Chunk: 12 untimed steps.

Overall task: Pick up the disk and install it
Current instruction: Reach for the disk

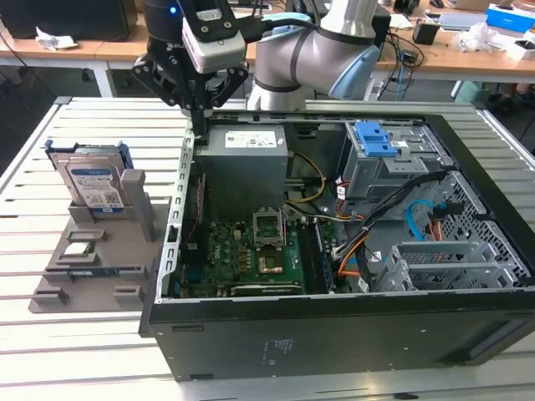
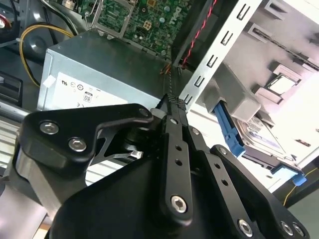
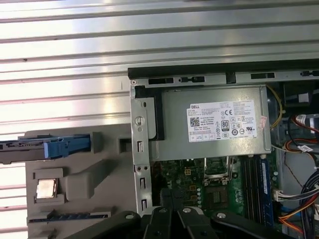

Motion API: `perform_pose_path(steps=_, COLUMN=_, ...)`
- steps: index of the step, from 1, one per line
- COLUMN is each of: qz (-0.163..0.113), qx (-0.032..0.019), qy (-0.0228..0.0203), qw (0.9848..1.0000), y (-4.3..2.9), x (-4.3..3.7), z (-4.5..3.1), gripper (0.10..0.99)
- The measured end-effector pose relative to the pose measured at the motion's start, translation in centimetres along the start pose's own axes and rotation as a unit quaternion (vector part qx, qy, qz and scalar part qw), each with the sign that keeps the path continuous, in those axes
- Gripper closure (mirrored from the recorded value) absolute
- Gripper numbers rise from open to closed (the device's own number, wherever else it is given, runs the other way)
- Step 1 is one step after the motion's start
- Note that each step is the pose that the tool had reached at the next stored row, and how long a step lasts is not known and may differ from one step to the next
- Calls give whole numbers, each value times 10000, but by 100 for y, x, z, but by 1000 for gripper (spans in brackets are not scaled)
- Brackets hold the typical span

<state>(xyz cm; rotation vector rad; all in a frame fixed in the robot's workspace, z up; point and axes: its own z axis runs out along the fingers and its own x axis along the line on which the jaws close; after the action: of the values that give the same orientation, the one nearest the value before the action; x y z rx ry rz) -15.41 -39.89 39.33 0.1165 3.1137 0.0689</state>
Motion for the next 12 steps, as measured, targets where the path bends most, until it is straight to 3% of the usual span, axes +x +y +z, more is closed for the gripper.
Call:
perform_pose_path(steps=6, qz=1, qx=0, qy=0, qw=10000, y=-7, x=99, z=-3, gripper=980)
perform_pose_path(steps=12, qz=0, qx=0, qy=0, qw=10000, y=-22, x=303, z=-8, gripper=980)
